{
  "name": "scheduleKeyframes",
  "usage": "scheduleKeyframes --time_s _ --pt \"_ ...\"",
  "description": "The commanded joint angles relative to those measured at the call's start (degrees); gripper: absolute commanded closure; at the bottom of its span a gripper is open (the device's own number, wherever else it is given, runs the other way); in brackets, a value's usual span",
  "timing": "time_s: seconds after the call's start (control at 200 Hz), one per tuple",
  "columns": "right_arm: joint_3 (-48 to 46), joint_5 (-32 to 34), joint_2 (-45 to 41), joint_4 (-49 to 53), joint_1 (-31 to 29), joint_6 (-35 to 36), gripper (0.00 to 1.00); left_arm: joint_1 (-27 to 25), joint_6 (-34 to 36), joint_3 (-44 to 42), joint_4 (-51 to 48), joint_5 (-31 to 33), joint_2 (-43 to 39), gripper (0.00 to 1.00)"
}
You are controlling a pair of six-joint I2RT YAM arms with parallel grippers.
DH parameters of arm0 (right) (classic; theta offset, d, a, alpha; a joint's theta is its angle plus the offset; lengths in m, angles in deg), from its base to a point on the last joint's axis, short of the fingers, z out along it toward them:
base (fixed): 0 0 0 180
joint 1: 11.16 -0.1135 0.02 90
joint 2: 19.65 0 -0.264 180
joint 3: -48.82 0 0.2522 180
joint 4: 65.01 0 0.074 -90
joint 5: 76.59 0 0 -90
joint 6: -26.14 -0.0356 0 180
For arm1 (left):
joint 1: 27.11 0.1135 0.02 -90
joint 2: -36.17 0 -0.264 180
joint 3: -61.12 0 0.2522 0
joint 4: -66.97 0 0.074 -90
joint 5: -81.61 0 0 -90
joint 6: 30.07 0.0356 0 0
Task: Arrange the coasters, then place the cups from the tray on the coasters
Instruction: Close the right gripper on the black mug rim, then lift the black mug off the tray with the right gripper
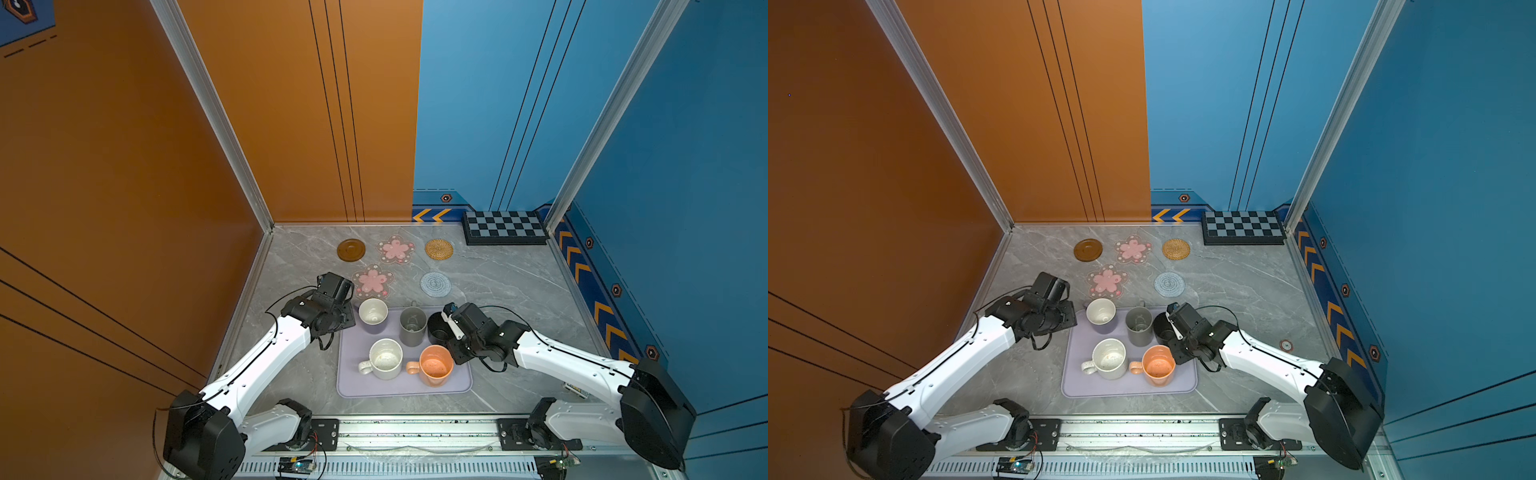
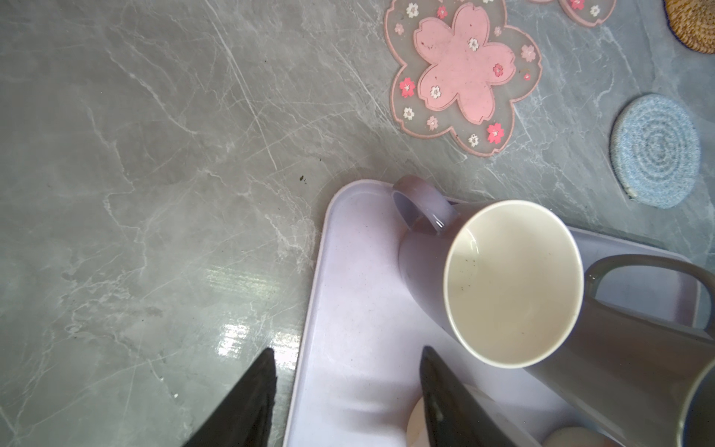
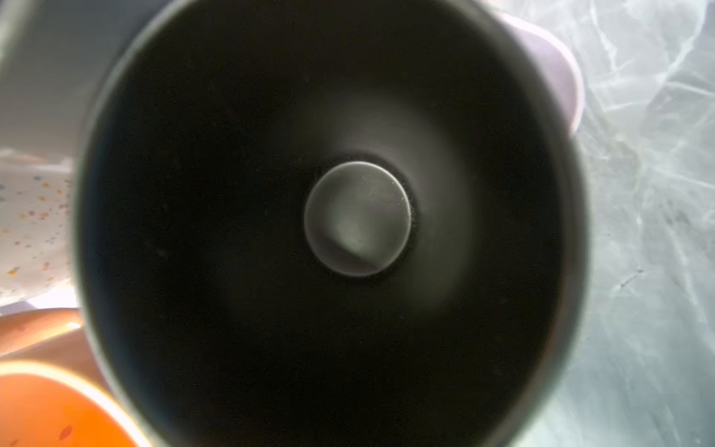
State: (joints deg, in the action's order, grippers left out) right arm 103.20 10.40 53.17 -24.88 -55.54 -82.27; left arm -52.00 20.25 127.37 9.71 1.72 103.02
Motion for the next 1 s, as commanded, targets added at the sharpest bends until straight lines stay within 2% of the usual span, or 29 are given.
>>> scheduleKeyframes --time_s 0.0,0.165,0.33,0.811,0.996 --pt "-0.5 -0.3 0.7 -1.3 -0.4 -0.7 0.69 -0.5 -0.8 -1.0 -0.8 1.4 -0.7 0.4" --pt "-0.6 -0.4 0.8 -1.3 -0.3 -0.7 0.78 -0.5 -1.0 -1.2 -0.8 1.4 -0.4 0.4" --pt "-0.7 1.7 0.5 -1.2 -0.3 -1.4 1.0 -0.5 -1.2 -1.5 -0.8 1.4 -0.5 0.4" --pt "-0.7 7.2 -4.2 2.0 0.3 -1.3 1.0 -0.5 -1.1 -1.4 -0.8 1.9 -1.1 0.4" --pt "-0.4 8.0 -6.5 3.2 1.9 -2.4 1.0 -0.5 0.9 1.4 -0.8 3.7 0.5 0.4"
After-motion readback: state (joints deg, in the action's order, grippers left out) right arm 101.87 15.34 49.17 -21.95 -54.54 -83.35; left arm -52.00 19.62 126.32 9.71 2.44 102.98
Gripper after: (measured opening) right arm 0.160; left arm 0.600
